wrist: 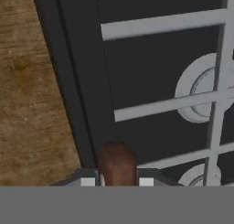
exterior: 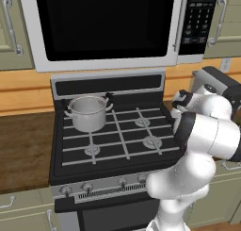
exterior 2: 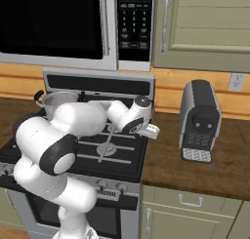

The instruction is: Put the carrot and mushroom in the pot. Retrieve the spatula and lightly stir the vegetables in the pot.

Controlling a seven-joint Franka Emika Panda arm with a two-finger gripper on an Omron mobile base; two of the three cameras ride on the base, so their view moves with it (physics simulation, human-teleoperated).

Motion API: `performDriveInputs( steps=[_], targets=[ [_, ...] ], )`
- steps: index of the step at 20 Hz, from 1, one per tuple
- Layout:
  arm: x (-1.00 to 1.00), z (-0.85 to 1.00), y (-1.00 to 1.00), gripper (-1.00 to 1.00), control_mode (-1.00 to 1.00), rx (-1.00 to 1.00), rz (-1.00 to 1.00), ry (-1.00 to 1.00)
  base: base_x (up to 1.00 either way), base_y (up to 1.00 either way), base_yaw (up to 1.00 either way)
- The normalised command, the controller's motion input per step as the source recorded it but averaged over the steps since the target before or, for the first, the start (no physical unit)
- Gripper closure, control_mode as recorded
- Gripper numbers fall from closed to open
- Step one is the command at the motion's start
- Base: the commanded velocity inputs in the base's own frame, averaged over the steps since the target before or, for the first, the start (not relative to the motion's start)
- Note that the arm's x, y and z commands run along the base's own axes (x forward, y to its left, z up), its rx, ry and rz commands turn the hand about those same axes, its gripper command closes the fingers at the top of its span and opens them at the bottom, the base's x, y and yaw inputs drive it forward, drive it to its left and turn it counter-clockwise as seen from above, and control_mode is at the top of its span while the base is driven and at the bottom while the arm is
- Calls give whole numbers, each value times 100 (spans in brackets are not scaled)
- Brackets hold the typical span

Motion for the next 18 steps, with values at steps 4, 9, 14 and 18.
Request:
performDriveInputs(
  steps=[4,9,14,18],
  targets=[
    [-26,100,98,100,-100,26,0,3,0,0,0],
    [-22,100,86,100,-100,48,-3,23,0,0,0],
    [-36,77,85,100,-100,59,-5,21,0,0,0],
    [-46,27,90,100,-100,62,-14,14,0,0,0]
  ],
)
